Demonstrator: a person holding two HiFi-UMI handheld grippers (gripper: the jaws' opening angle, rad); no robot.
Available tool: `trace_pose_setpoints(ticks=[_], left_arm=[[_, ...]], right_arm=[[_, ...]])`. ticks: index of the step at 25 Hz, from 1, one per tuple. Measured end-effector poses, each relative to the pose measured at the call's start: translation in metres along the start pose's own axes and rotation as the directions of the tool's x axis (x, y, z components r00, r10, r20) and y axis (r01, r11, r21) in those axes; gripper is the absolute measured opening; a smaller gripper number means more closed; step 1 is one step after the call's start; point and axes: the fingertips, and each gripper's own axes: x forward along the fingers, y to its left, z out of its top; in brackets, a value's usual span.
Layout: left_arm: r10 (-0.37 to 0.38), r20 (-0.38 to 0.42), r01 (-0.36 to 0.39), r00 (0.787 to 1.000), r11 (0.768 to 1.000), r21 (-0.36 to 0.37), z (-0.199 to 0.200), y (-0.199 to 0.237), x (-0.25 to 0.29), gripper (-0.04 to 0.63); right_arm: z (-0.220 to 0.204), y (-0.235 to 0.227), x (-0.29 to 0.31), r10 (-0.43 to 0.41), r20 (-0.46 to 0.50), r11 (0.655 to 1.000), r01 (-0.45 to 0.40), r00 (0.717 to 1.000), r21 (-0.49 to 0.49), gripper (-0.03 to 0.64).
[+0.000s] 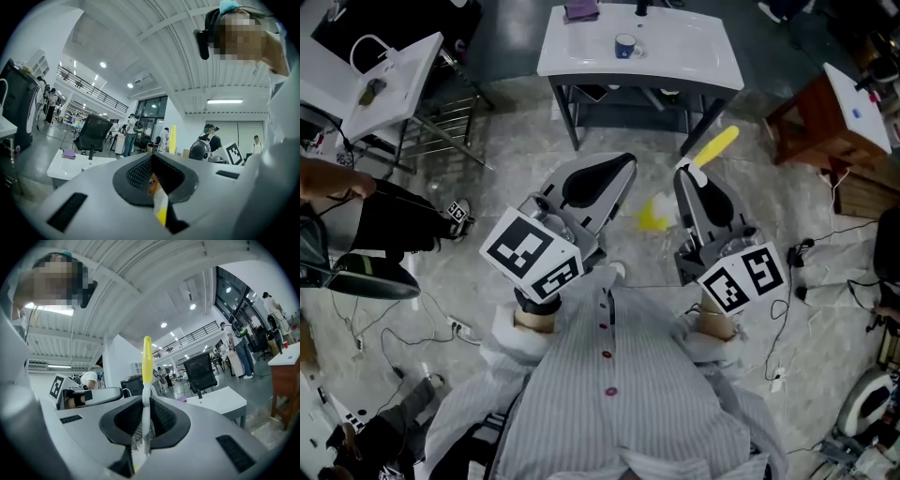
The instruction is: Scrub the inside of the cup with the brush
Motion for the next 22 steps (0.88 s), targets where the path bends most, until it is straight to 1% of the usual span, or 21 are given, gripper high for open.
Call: trace_pose_setpoints(ticks=[5,9,15,22], left_arm=[[0.003,0.007,-0.003,1.000,1.000,0.004,0.004,0.023,0.012,0.008],[0.001,0.008,-0.001,1.000,1.000,-0.002,0.008,0.050,0.030,0.008],[-0.018,-0.005,0.018,1.000,1.000,-0.016,0.009,0.111,0.067,0.008],[-0.055,-0.022,0.055,0.998,0.998,-0.019,0.023,0.190,0.113,0.008]], right_arm=[[0.004,-0.014,0.017,-0.012,0.005,1.000,0.012,1.000,-0.003,0.058],[0.009,-0.032,0.039,-0.025,0.003,1.000,0.025,1.000,-0.003,0.058],[0.010,-0.068,0.099,-0.057,-0.001,0.998,0.057,0.998,0.009,0.058],[0.023,-0.107,0.178,-0.103,0.004,0.995,0.103,0.995,0.008,0.058]])
